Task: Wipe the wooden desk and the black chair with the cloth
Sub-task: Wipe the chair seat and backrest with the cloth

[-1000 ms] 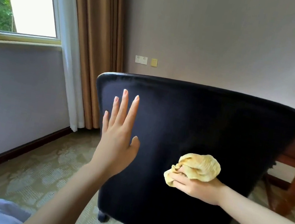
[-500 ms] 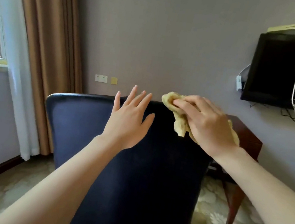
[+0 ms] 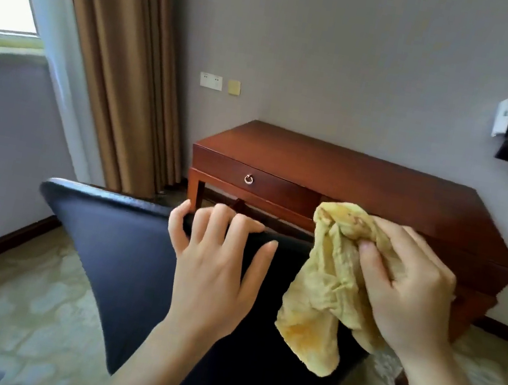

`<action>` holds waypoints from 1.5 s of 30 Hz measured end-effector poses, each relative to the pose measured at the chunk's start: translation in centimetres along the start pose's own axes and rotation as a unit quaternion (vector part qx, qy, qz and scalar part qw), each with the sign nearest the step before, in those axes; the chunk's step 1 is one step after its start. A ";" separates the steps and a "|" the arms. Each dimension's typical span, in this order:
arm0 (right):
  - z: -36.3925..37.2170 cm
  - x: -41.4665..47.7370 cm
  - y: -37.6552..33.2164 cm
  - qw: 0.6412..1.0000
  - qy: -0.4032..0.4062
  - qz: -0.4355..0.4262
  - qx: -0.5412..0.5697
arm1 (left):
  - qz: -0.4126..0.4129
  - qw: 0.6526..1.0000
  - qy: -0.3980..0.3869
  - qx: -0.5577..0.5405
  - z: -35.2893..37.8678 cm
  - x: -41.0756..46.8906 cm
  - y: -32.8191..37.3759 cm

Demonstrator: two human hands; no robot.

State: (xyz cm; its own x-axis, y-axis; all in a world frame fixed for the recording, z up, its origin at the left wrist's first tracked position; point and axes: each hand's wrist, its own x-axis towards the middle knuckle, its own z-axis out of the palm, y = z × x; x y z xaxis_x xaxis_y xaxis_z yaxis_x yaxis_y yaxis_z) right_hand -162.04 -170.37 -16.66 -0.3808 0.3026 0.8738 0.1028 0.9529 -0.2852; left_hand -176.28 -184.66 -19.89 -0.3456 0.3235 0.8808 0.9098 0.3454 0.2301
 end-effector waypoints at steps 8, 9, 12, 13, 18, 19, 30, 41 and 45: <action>-1.2 4.0 -2.0 0.928 -0.314 0.168 0.110 | -0.060 0.996 -0.063 0.033 -1.3 1.7 -0.2; -1.3 4.4 -2.5 0.912 -0.349 0.182 0.115 | -0.062 0.995 -0.071 0.041 -1.7 1.9 -0.4; -1.6 5.3 -4.1 0.878 -0.425 0.183 0.126 | -0.077 0.992 -0.088 0.048 -3.0 2.5 -1.1; -1.6 5.4 -4.6 0.873 -0.440 0.172 0.119 | -0.076 0.992 -0.085 0.046 -3.2 2.4 -1.5; -0.3 5.4 -7.2 0.863 -0.485 0.112 0.087 | -0.119 0.990 -0.070 0.024 -3.9 2.1 -3.7; 0.1 5.5 -7.6 0.868 -0.483 0.093 0.071 | -0.133 0.989 -0.066 0.012 -4.0 2.2 -3.9; 4.6 6.9 -12.4 0.889 -0.456 -0.035 -0.015 | -0.263 0.956 -0.120 -0.043 -6.3 2.6 -5.2; 5.1 7.1 -7.1 0.810 -0.496 0.053 0.307 | -0.561 0.794 0.019 -0.234 -5.6 2.4 3.0; 3.1 6.2 -4.8 0.777 -0.500 0.075 0.374 | -0.610 0.779 0.048 -0.136 -4.7 2.4 7.6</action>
State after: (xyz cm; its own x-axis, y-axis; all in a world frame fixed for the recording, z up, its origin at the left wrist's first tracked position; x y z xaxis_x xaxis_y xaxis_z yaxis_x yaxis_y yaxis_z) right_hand -167.78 -173.15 -11.06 -0.9786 -0.1131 0.1720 -0.2057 0.5175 -0.8306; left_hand -169.14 -185.41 -14.06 -0.9844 -0.1721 -0.0379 -0.0627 0.1408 0.9880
